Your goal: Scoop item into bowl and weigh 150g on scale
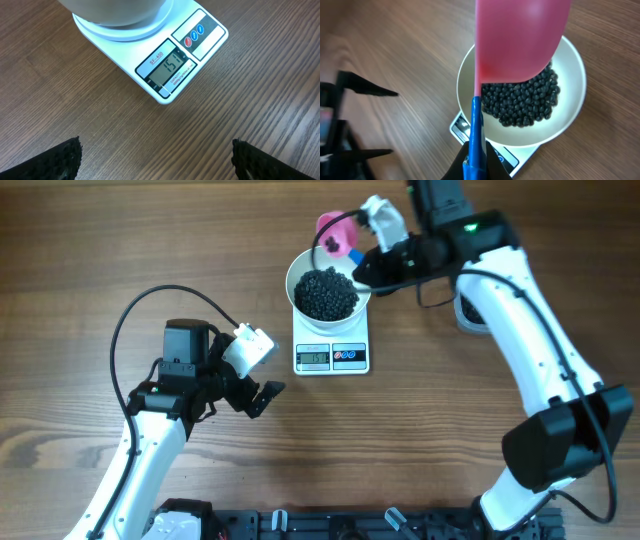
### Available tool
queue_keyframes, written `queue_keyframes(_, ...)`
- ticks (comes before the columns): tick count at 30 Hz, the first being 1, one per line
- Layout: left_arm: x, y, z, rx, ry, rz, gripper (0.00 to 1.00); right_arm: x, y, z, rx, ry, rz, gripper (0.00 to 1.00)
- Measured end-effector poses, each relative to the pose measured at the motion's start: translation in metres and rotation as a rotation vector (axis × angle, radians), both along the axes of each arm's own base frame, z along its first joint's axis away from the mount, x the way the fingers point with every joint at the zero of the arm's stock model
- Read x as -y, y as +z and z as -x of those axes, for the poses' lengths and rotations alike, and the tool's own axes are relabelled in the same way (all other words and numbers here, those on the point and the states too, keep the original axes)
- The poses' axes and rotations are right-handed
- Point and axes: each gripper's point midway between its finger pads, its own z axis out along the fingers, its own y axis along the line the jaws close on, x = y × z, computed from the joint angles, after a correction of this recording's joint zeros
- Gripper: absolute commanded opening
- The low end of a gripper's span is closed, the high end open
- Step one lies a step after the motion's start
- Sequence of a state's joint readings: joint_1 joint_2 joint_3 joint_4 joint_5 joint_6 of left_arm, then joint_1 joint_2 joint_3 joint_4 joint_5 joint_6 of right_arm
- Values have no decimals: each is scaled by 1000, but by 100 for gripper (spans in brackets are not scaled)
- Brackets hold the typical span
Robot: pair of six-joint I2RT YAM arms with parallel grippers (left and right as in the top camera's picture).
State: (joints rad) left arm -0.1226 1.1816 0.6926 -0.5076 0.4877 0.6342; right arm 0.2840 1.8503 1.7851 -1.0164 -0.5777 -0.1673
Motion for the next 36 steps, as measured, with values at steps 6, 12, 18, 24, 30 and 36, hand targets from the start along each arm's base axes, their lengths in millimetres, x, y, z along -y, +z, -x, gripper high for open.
queue_keyframes(6, 0, 0, 0, 0, 0, 0, 100, 53, 7, -10, -90, -113, -110, 4)
queue_keyframes(12, 0, 0, 0, 0, 0, 0, 100, 112, 1, -5, -193, -238, -124, 4)
queue_keyframes(18, 0, 0, 0, 0, 0, 0, 100, 149, -3, 0, -225, -302, -120, 4)
queue_keyframes(24, 0, 0, 0, 0, 0, 0, 100, 183, -17, 13, -285, -379, -16, 4)
queue_keyframes(30, 0, 0, 0, 0, 0, 0, 100, 222, -34, 17, -300, -469, 130, 4)
queue_keyframes(36, 0, 0, 0, 0, 0, 0, 100, 245, -66, 34, -385, -541, 282, 4)
